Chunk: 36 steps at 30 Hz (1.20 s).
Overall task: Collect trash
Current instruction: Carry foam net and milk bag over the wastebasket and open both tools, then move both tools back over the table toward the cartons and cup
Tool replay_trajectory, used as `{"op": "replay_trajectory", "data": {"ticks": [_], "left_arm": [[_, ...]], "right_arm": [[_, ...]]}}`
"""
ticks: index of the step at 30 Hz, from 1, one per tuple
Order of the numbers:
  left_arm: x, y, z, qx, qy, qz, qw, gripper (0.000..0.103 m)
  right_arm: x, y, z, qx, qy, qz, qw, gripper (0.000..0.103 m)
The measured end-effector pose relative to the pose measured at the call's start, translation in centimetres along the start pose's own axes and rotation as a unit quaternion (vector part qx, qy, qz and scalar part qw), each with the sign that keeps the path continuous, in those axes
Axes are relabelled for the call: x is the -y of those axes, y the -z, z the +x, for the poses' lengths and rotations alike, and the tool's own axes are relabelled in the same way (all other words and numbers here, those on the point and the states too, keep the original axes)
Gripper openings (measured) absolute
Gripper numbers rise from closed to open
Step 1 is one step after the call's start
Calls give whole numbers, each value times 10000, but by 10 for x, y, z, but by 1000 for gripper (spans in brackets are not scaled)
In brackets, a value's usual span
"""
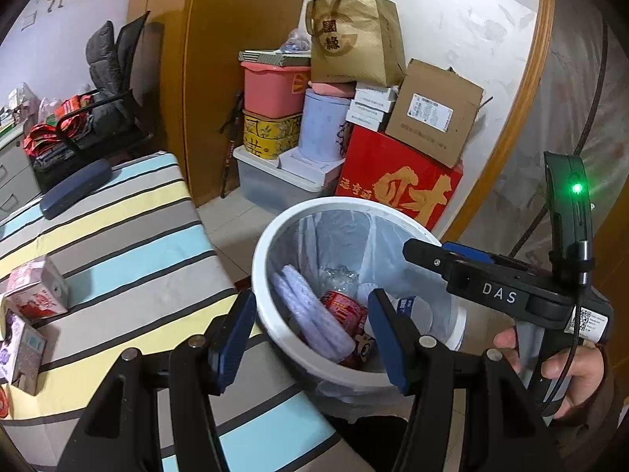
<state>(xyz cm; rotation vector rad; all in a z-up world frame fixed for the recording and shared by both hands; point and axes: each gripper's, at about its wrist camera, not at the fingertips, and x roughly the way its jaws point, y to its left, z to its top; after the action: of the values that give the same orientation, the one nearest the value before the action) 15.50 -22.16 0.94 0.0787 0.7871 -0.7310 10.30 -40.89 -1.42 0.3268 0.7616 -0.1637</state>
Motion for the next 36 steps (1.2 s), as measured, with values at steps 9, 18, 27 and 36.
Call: {"op": "replay_trajectory", "data": {"ticks": [9,18,27,36], "left_arm": [[-20,9,-27,233,-232,-124,9994,61],[-47,22,-60,531,-565,-279,9966,61],[-91,43,-92,710,-896,-682,9911,62],[-151,69,-125,846,-1445,-1310,9771,63]], "right_arm": [[-21,3,-7,100,-110,-77,9999,67],[-52,10,-11,166,-315,-212,9991,67],[-90,17,-11,177,-621,-406,9971,67],[-130,24,0,54,-963,-637,9933,67]]}}
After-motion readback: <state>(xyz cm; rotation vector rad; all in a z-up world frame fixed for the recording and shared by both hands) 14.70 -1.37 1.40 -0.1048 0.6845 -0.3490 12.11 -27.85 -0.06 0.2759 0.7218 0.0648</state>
